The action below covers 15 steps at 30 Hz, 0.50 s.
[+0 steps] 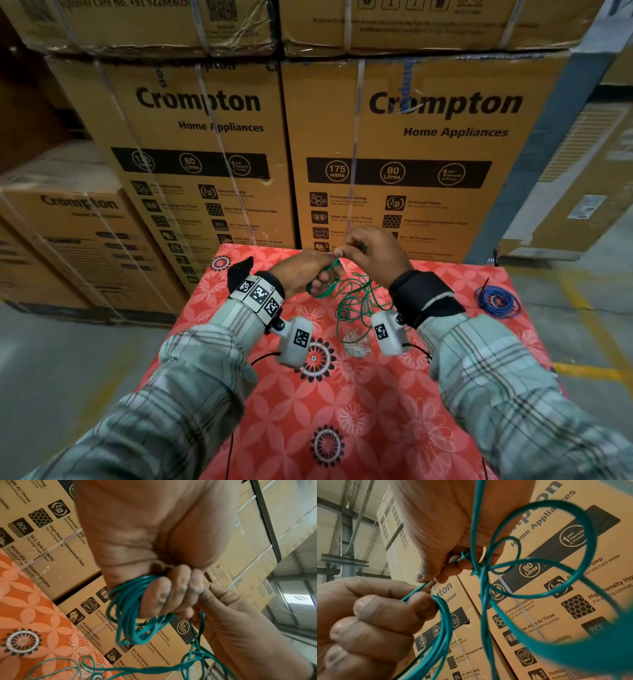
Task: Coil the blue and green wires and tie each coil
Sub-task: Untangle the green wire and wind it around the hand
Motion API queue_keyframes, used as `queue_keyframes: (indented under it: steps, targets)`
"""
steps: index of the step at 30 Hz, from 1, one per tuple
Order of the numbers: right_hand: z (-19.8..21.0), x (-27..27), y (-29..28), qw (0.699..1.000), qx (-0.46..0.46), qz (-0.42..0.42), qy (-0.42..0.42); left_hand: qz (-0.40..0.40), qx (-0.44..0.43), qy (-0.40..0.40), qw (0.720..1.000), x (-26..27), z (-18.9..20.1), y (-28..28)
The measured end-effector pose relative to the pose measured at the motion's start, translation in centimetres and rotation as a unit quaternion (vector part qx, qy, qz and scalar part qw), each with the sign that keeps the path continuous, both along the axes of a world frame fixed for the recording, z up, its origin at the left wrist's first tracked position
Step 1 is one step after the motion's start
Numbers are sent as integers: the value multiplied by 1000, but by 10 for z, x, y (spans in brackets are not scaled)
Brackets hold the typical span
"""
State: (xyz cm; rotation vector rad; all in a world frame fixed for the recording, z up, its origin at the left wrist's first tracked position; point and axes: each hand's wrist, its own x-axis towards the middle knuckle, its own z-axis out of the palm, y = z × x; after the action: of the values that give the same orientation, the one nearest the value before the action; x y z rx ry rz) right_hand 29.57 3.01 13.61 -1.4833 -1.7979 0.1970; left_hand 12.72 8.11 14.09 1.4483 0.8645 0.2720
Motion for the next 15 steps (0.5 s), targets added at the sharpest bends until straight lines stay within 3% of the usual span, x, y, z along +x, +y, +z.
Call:
queue_keyframes:
  steps: [4, 9, 15]
  targets:
    - [-5, 1, 2, 999, -11, 4, 47, -15, -52, -40, 998, -1, 3, 3]
    - [-27, 8, 1, 980, -77, 46, 180, 61, -46, -115, 990, -2, 9, 14]
    - [-46, 8, -4, 970, -114, 39, 211, 150, -27, -188, 970, 1, 30, 32]
